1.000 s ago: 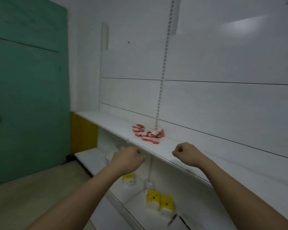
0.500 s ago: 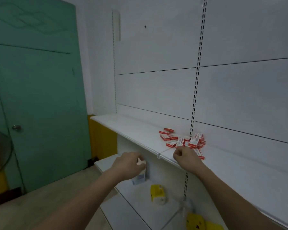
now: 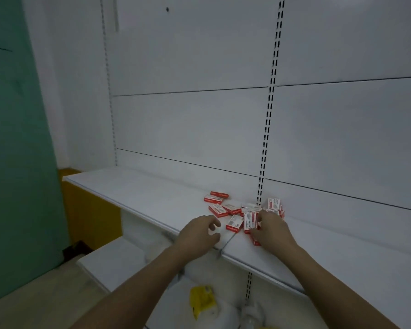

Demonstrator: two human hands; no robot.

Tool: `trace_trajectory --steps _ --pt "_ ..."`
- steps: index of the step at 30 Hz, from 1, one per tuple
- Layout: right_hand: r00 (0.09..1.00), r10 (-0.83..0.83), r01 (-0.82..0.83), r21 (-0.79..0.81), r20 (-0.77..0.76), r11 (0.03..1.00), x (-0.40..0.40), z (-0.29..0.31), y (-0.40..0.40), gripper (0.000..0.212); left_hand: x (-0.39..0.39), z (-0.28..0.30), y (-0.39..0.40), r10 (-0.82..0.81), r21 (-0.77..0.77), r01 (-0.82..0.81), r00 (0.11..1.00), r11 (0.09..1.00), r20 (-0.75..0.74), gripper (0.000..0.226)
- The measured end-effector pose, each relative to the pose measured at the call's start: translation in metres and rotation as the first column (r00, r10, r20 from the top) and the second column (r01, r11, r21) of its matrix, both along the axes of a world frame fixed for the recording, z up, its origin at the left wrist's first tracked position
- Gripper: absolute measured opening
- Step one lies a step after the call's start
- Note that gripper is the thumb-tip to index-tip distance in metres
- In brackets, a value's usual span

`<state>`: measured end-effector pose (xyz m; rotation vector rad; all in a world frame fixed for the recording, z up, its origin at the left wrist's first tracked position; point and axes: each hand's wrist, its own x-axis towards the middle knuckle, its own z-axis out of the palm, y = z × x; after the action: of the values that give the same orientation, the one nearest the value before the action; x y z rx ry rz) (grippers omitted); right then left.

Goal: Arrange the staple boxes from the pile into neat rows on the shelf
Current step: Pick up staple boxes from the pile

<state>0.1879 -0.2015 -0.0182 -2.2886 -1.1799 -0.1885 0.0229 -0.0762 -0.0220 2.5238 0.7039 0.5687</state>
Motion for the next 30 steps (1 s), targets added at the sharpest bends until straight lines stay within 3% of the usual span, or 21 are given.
trace_trajectory --steps 2,6,10,14,17,23,27,30 --pt "0.998 -0.055 0.055 -0.03 0.001 0.998 0.002 -0.005 0.014 0.015 0.022 -0.007 0.015 -0.082 -0.012 0.082 0.996 0.997 0.025 0.031" --pt "0.978 -0.204 0.206 -0.054 0.041 0.977 0.003 -0.02 0.043 0.049 0.058 -0.017 0.042 -0.307 0.033 0.306 0.951 0.951 0.023 0.044" --pt "0.949 -0.312 0.31 0.052 0.038 0.949 -0.003 -0.029 0.051 0.047 0.08 -0.028 0.071 -0.395 0.111 0.394 0.919 0.913 -0.016 0.046" --pt "0.948 -0.318 0.311 0.14 0.026 0.94 -0.005 -0.039 0.042 0.048 0.093 -0.042 0.089 -0.447 0.106 0.438 0.89 0.893 0.089 0.045" --pt "0.947 -0.321 0.317 0.129 0.014 0.94 -0.004 -0.039 0.039 0.05 0.093 -0.051 0.092 -0.447 0.091 0.438 0.878 0.894 0.168 0.043" --pt "0.966 -0.247 0.229 0.202 0.07 0.952 -0.008 -0.037 0.04 0.045 0.09 -0.046 0.085 -0.399 0.045 0.397 0.905 0.917 0.144 0.038" --pt "0.976 -0.216 0.201 0.263 0.031 0.944 -0.006 -0.04 0.038 0.048 0.087 -0.044 0.087 -0.338 -0.017 0.351 0.911 0.936 0.237 0.023" --pt "0.975 -0.222 0.209 0.304 0.01 0.93 -0.004 -0.041 0.038 0.048 0.084 -0.042 0.088 -0.333 -0.023 0.35 0.907 0.936 0.258 0.025"
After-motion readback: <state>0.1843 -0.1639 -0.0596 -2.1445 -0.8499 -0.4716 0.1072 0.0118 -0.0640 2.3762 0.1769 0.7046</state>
